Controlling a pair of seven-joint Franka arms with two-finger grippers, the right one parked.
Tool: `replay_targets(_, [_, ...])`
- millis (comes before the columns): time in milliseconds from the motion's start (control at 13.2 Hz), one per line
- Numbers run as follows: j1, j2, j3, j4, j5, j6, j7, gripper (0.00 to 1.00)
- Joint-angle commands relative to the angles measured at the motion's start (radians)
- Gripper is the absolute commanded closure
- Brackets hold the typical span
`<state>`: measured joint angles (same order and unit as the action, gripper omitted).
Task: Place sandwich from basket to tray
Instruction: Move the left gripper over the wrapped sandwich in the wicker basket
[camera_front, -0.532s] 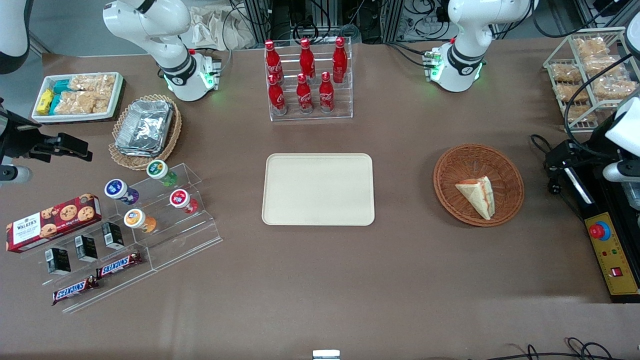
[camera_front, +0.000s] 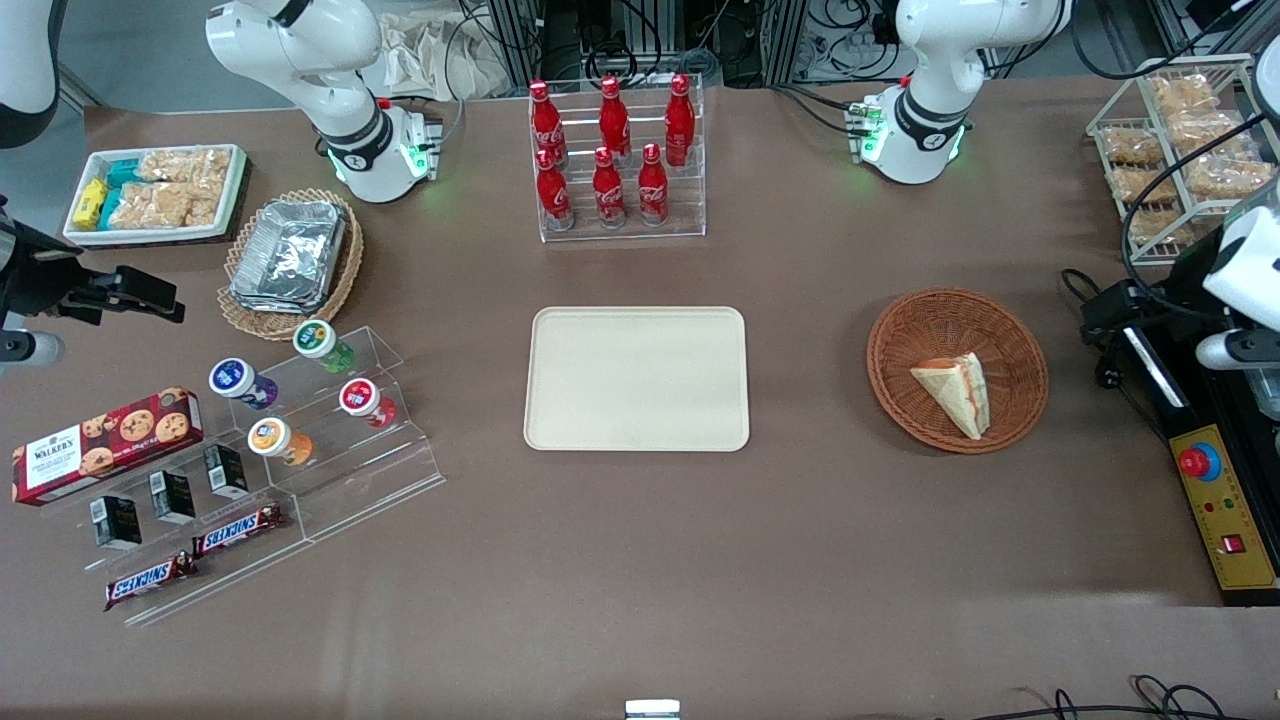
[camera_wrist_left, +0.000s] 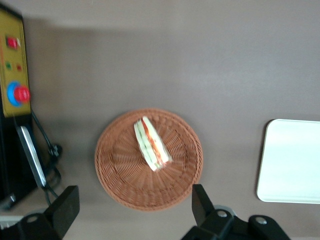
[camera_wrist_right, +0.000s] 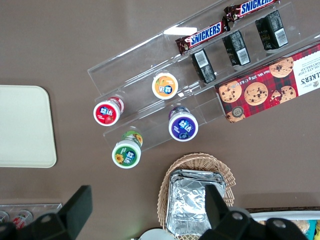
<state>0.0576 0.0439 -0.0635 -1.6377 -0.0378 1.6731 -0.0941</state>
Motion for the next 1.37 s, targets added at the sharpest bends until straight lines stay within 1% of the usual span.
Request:
replay_targets(0, [0.001,-0.044,0.001,-0.13,-0.027,0.049,-0.169,0.0])
replay_targets(76, [0.001,-0.074,0.001,-0.214,-0.025,0.122,-0.253,0.0])
replay_targets(228, [-0.001,-0.16,-0.001,-0.429,-0.027,0.312,-0.41,0.0])
replay_targets(380, [-0.001,-0.19,-0.002,-0.606,-0.024,0.486,-0.49,0.0])
replay_targets(532, [-0.002,-0.161,-0.016,-0.663,-0.022,0.589,-0.567,0.0])
replay_targets(684, [-0.004,-0.144,-0.018,-0.717,-0.022,0.652,-0.593,0.0])
replay_targets(911, [-0.005,-0.095,-0.038,-0.826,-0.022,0.856,-0.618,0.0])
replay_targets(1291, [-0.027,0.002,-0.041,-0.84,-0.022,0.97,-0.621,0.0])
